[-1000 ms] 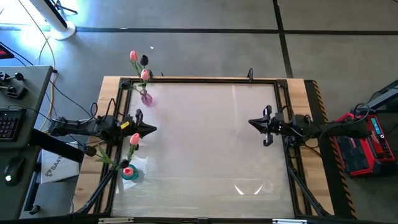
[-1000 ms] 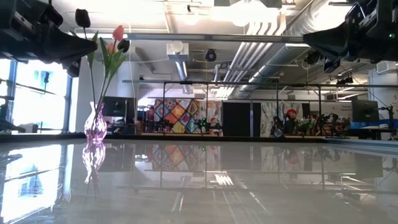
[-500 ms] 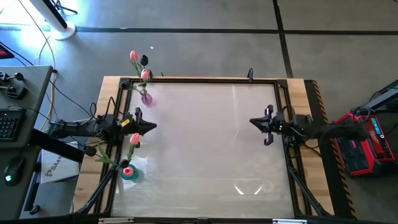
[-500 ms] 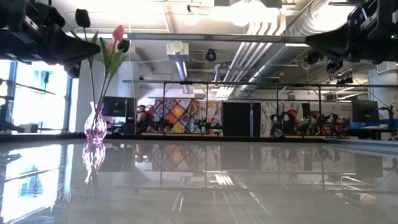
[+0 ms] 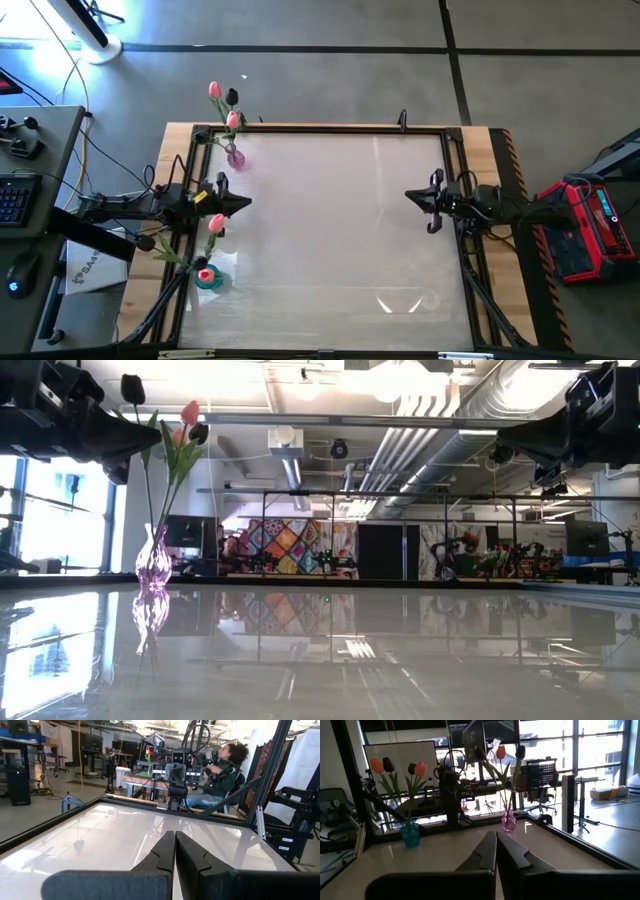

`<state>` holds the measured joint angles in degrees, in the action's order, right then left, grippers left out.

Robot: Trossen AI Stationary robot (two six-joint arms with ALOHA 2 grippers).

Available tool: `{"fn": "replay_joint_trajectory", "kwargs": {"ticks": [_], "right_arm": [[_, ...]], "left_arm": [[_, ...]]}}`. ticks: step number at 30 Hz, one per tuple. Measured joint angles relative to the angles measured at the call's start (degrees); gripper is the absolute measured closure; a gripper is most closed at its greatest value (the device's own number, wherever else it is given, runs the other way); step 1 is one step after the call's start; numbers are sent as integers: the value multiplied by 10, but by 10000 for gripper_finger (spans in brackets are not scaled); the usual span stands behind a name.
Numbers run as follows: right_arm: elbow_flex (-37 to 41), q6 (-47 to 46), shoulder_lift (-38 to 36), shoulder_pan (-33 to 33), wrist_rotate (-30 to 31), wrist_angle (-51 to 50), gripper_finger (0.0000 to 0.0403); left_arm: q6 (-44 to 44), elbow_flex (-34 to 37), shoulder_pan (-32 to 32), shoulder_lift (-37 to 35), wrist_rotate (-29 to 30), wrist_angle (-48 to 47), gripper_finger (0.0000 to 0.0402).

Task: Sort flowers into vase by color
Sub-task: Return to Home Position

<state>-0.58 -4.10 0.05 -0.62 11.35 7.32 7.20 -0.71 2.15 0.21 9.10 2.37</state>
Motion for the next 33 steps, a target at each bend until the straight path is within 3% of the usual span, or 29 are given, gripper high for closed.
{"fn": "replay_joint_trajectory", "kwargs": {"ticks": [27, 33], "right_arm": [[0, 18, 0, 0, 4, -7, 403], [0, 45, 0, 0, -44, -8, 403]], "left_arm": [[0, 0, 0, 0, 2, -4, 401], [2, 0, 0, 0, -12, -7, 401]]}}
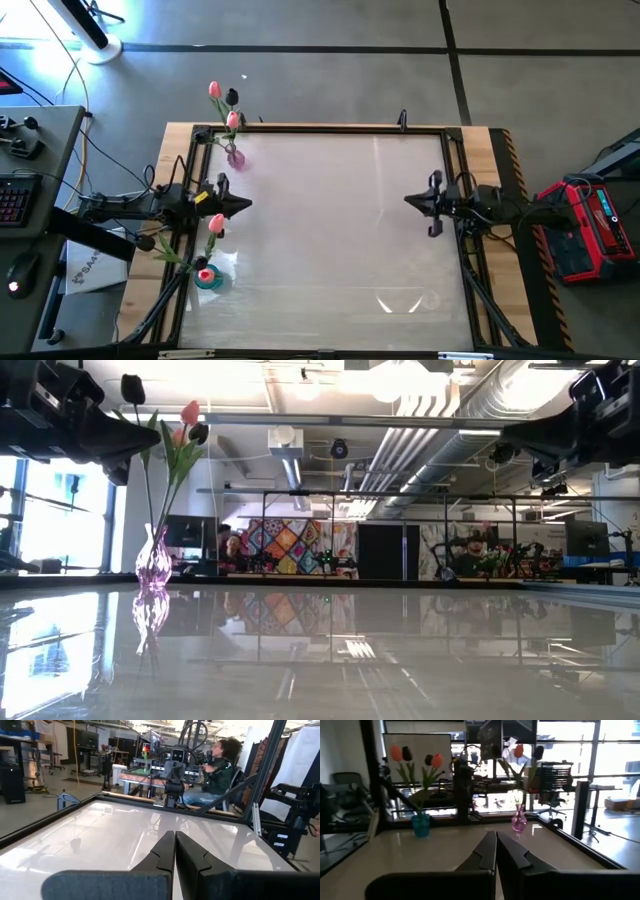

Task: Sort flowers into vase by color
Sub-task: Return to Home Position

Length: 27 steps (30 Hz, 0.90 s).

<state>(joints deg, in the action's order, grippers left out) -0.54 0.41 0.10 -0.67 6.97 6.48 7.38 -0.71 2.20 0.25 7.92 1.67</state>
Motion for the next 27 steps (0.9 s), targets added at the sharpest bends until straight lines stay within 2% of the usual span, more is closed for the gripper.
{"fn": "replay_joint_trajectory", "kwargs": {"ticks": [4, 21, 27], "right_arm": [[0, -1, 0, 0, -29, -1, 403], [0, 17, 0, 0, -48, 6, 403], [0, 11, 0, 0, -72, 6, 403]], "left_arm": [[0, 0, 1, 1, -1, 0, 401], [25, 0, 1, 1, -19, -1, 401], [11, 0, 1, 1, -18, -2, 401]]}}
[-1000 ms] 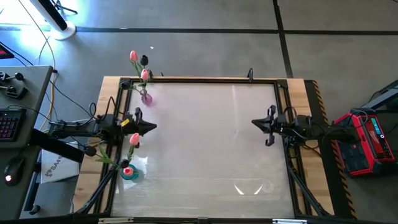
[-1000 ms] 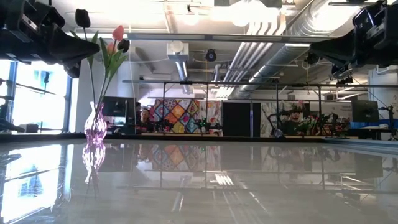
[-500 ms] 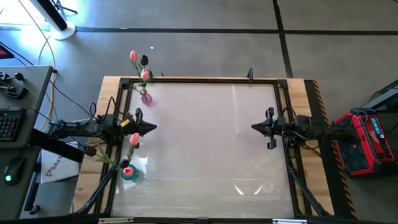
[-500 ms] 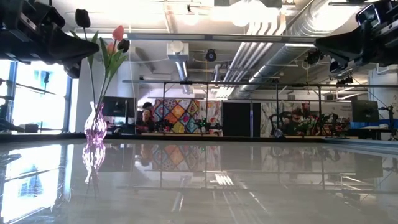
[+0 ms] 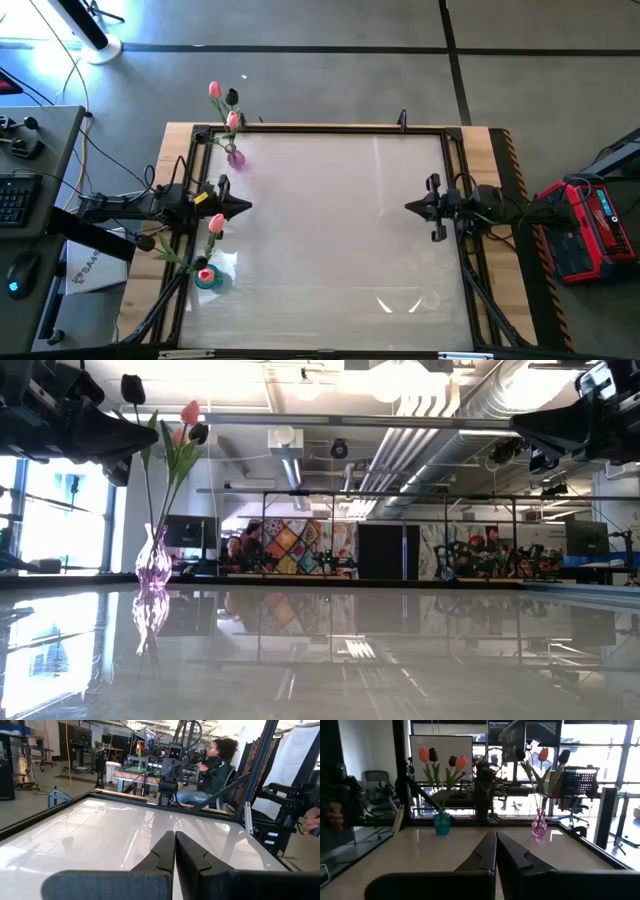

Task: Sort flowers into vase by color
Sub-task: Return to Home Position

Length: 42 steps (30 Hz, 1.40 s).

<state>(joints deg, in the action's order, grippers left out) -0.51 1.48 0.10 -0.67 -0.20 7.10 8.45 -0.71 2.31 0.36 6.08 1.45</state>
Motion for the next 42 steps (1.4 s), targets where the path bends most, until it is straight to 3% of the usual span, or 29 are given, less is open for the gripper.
{"fn": "replay_joint_trajectory", "kwargs": {"ticks": [5, 13, 42], "right_arm": [[0, -30, 0, 0, 32, -14, 403], [0, -40, 2, 0, 33, -57, 403], [0, -41, 2, 0, 34, -57, 403]], "left_arm": [[19, 0, 0, 0, 0, 0, 402], [19, 0, 0, 0, 0, 0, 402], [19, 0, 0, 0, 1, 0, 401]]}}
